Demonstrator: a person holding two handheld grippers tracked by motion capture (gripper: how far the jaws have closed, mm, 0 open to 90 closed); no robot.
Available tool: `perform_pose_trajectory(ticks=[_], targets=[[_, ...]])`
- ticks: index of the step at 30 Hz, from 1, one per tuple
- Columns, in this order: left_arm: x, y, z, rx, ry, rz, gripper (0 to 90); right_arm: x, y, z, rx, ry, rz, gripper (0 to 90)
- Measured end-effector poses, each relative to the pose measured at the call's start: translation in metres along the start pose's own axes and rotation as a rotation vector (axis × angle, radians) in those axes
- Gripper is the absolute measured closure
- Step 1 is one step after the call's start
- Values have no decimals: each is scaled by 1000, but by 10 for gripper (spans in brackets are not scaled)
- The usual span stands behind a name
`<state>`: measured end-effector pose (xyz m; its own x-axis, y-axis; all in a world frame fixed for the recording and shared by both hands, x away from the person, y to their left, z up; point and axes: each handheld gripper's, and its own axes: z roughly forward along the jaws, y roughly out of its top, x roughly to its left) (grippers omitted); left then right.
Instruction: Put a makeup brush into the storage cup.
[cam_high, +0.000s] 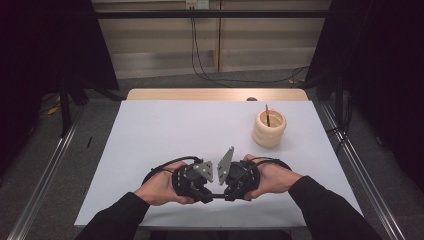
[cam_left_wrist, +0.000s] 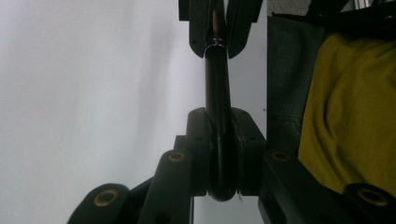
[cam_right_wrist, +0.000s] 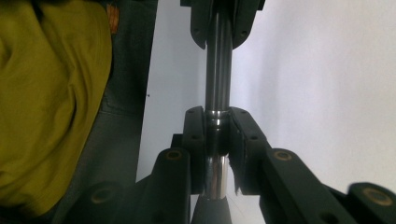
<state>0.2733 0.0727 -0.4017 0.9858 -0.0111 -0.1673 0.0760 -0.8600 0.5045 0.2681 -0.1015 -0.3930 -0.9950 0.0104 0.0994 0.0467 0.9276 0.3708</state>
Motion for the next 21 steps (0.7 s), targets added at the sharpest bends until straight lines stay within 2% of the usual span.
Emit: perform_pose_trajectory(ticks=[3,4,7,8,10,11,12,13,14,16,19,20,21], targets=[[0,-1,0,8,7,-1,795,-1,-1,-2,-14,8,22,686],[0,-2,1,0,22,-5,796,-2,-2,-2,-23,13,14,663],[1,-4,1,-23,23,-21,796,-2,-4,-4,-41,13,27,578],[2,-4,1,-22,20,-15,795,-2,-4,-4,-47,20,33,564],[3,-5,0,-29,20,-16,796,-2,-5,-5,-60,18,35,511],[3,-5,-2,-27,24,-13,796,-2,-6,-6,-65,2,45,495],[2,-6,-2,-41,25,-25,796,-2,-7,-6,-76,11,46,472],[3,-7,-3,-50,26,-16,795,-3,-8,-7,-88,-3,49,442],[3,-7,-4,-56,32,-34,795,-3,-9,-8,-93,-3,57,417],[5,-9,-4,-71,23,-31,795,-4,-10,-9,-113,1,60,394],[4,-12,-4,-85,18,-48,795,-3,-14,-12,-145,-13,93,344],[4,-13,-4,-96,11,-50,796,-4,-15,-12,-162,-20,97,335],[5,-13,-6,-85,-9,-47,795,-5,-17,-12,-185,-32,92,320]])
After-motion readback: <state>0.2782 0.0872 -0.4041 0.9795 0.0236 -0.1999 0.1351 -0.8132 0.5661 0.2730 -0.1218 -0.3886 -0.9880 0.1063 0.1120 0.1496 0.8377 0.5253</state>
